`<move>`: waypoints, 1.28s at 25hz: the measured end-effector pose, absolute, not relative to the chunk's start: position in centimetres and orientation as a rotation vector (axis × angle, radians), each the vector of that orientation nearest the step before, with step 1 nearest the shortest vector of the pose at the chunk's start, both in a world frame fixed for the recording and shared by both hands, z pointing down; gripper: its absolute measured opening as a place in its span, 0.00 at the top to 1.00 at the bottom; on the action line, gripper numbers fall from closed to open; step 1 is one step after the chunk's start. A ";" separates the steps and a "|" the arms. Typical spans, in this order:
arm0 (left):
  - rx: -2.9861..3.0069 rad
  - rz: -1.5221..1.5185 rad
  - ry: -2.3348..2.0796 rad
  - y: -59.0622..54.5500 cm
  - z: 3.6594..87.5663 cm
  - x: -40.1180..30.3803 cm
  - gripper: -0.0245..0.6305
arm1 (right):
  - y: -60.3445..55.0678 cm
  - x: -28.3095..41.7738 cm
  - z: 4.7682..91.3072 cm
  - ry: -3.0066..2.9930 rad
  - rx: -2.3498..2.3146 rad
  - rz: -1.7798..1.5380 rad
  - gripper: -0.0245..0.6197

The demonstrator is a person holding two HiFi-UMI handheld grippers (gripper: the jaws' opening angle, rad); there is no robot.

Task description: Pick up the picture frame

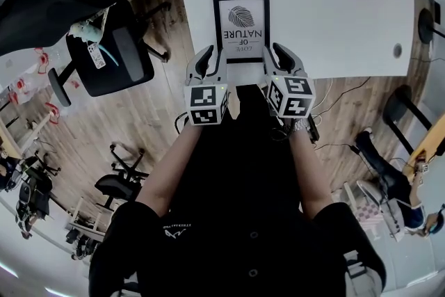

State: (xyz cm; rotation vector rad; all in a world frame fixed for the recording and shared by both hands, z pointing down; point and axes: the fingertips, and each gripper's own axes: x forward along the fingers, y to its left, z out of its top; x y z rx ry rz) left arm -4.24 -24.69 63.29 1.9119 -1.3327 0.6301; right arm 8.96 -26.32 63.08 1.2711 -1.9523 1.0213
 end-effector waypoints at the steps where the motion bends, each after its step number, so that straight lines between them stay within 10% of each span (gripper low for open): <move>1: 1.899 0.635 -1.325 -24.7 63.8 -4.2 0.84 | -26.3 8.9 63.6 -1.941 1.263 1.026 0.81; 32: 1.657 0.681 -1.294 -24.5 69.2 -3.7 0.81 | -25.5 9.3 69.2 -1.795 1.248 1.043 0.81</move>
